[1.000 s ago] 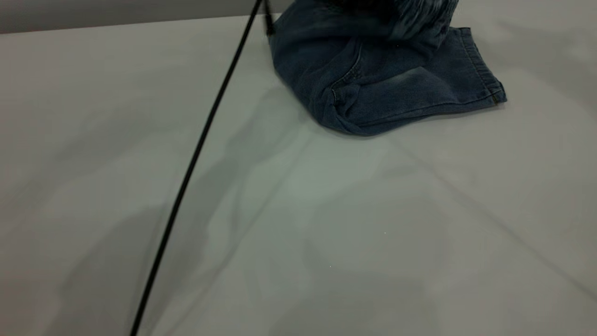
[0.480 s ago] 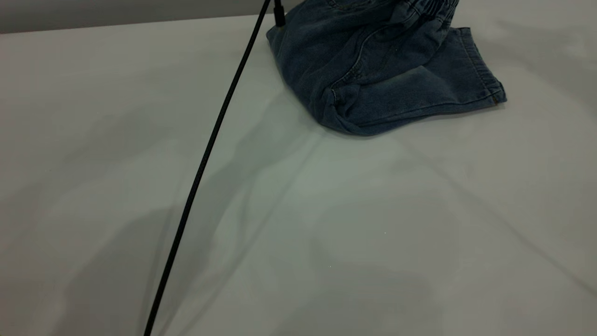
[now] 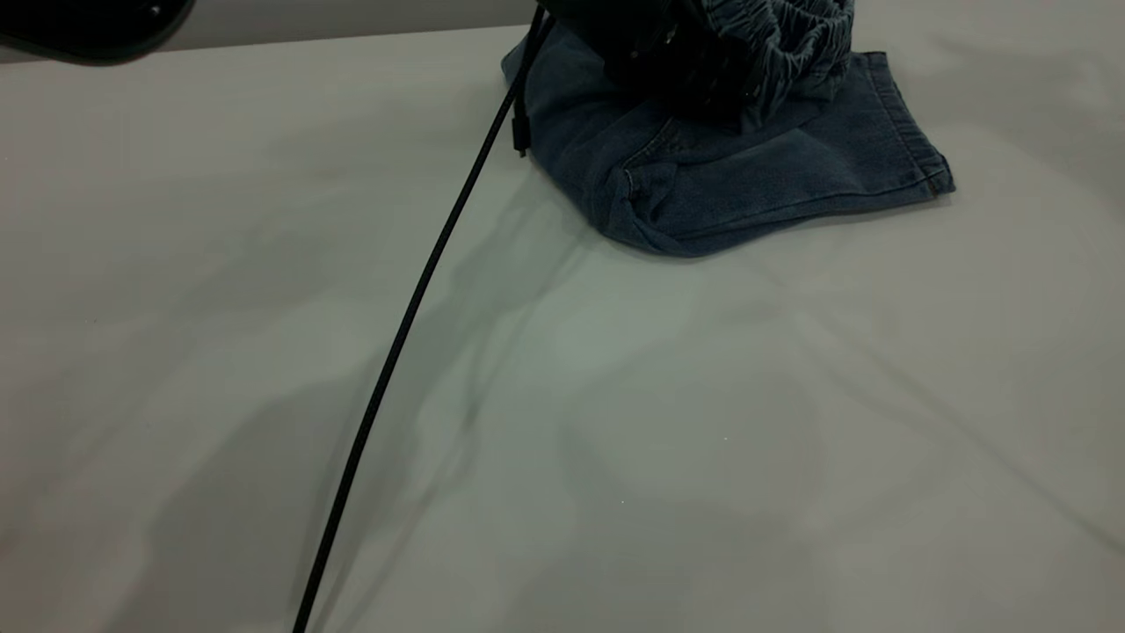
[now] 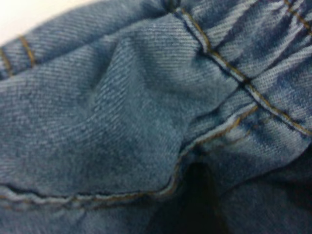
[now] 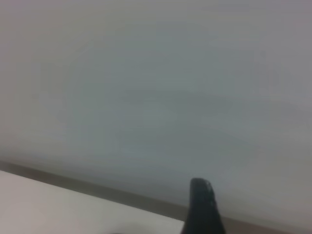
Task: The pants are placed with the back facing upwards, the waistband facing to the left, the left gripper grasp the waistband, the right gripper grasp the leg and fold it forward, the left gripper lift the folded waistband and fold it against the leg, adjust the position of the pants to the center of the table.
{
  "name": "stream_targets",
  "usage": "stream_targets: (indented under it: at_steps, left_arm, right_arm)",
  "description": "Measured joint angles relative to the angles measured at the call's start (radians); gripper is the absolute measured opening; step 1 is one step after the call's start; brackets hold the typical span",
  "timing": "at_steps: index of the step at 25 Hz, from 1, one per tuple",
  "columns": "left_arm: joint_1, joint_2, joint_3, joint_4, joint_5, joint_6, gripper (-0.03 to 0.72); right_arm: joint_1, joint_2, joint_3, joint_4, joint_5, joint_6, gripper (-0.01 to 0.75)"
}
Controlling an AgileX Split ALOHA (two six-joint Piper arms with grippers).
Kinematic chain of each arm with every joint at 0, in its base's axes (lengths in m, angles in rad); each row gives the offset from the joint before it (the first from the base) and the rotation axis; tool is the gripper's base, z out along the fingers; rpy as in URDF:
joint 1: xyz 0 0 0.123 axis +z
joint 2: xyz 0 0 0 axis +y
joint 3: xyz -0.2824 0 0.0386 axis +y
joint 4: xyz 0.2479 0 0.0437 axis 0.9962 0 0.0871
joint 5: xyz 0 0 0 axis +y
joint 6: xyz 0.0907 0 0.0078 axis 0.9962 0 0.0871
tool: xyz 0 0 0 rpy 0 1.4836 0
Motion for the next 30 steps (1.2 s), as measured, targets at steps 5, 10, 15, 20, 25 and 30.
stream_targets:
  at_steps: [5, 10, 15, 20, 25, 30]
  left_arm:
    - [0.000, -0.017, -0.002, 0.022, 0.177, 0.000, 0.491]
    - [0.001, -0.058, -0.009, 0.127, 0.401, -0.028, 0.491]
    - [0.002, -0.103, -0.067, 0.275, 0.628, -0.049, 0.486]
    - [0.001, -0.126, -0.168, 0.339, 0.769, -0.075, 0.459]
    - [-0.002, -0.129, -0.248, 0.284, 0.766, -0.078, 0.436]
    - [-0.002, -0.105, -0.250, 0.180, 0.695, -0.078, 0.435]
  right_arm:
    - [0.000, 0.000, 0.000, 0.000, 0.000, 0.000, 0.425]
    - [0.000, -0.001, 0.000, 0.001, 0.000, 0.000, 0.425]
    - [0.000, -0.001, 0.000, 0.000, 0.000, -0.002, 0.425]
    - [0.000, -0.001, 0.000, -0.003, 0.000, -0.002, 0.425]
    - [0.000, -0.001, 0.000, -0.003, 0.000, -0.002, 0.425]
    - [0.000, -0.001, 0.000, -0.003, 0.000, -0.003, 0.425]
